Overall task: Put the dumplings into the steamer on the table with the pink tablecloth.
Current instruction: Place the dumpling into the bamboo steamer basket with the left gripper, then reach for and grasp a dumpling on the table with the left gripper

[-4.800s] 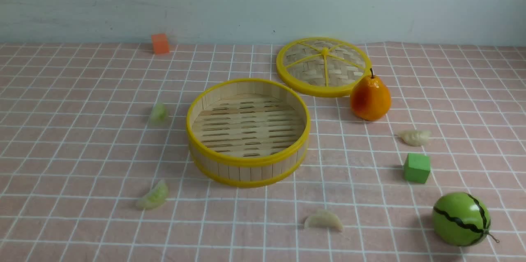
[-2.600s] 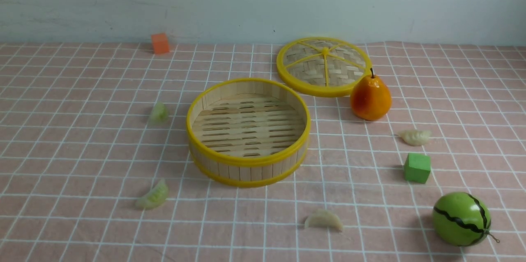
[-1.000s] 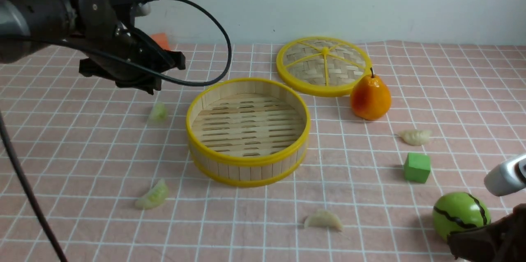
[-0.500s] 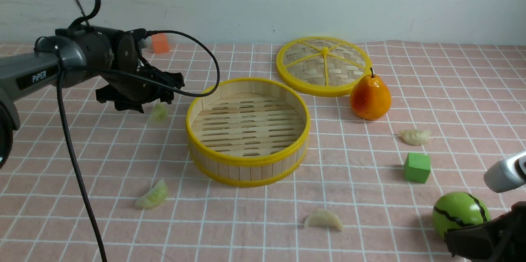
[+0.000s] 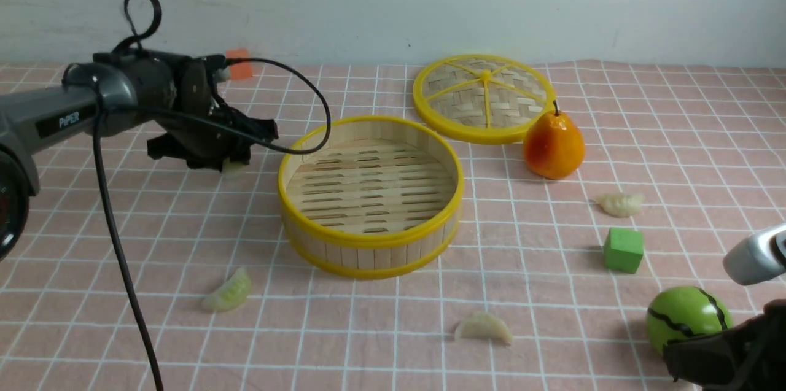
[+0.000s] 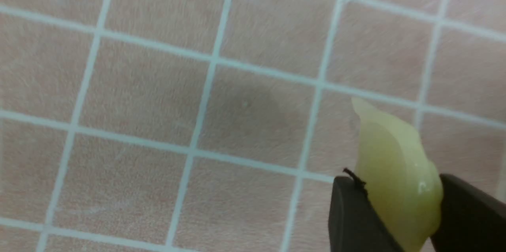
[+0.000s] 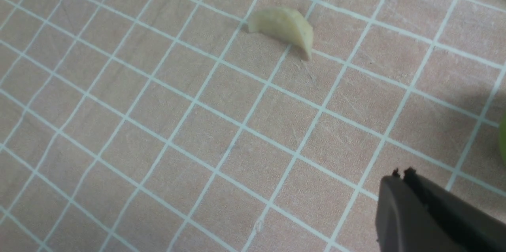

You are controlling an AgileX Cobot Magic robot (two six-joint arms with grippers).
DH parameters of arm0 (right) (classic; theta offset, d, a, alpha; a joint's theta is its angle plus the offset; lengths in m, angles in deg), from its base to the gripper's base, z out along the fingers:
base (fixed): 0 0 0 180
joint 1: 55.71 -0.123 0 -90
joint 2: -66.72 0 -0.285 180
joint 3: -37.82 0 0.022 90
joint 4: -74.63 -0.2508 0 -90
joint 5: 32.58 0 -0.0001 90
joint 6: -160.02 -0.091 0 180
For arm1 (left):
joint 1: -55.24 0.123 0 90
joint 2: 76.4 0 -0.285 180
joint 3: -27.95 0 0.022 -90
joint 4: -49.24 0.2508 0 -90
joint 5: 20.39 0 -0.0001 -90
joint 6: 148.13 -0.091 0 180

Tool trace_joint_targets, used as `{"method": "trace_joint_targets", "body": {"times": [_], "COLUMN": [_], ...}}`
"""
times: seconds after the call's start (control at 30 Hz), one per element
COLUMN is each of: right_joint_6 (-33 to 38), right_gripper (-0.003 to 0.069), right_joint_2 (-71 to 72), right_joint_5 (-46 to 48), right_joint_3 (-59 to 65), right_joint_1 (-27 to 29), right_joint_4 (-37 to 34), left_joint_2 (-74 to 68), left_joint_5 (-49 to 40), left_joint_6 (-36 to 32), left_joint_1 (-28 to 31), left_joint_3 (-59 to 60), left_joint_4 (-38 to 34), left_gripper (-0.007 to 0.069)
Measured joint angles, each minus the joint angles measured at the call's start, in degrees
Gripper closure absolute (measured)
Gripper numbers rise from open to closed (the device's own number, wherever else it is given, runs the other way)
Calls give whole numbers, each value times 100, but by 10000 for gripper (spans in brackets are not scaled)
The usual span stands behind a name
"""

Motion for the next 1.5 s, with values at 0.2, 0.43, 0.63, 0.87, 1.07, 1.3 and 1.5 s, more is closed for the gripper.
{"method": "trace_joint_targets", "body": {"times": [0.2,0.43,0.63,0.87,1.07,1.3,1.5], "right_joint_6": [0,0,0,0,0,0,0], "right_gripper": [651,646,645,638,634,630,627], "right_joint_2": [0,0,0,0,0,0,0], "right_joint_5": [-57,-70,-59,46,98,82,67], "right_joint_3": [0,0,0,0,0,0,0], "right_joint_1": [0,0,-5,-10,-10,-10,-10], "right_joint_4": [-1,-39,-136,-303,-303,-327,-346], "left_joint_2": [999,636,-31,98,1336,2755,2607], "left_joint_5": [-191,-285,-99,-278,-1372,-2941,-2060], "left_joint_6": [-131,-169,-164,-159,-328,-440,-758], "left_joint_1": [-522,-1278,-1372,-1372,-1377,-1152,-979], "left_joint_3": [-18,-42,2,2,2,773,2434], "left_joint_4": [-96,-220,-129,-58,270,475,172], "left_gripper": [383,383,378,153,145,214,223]}}
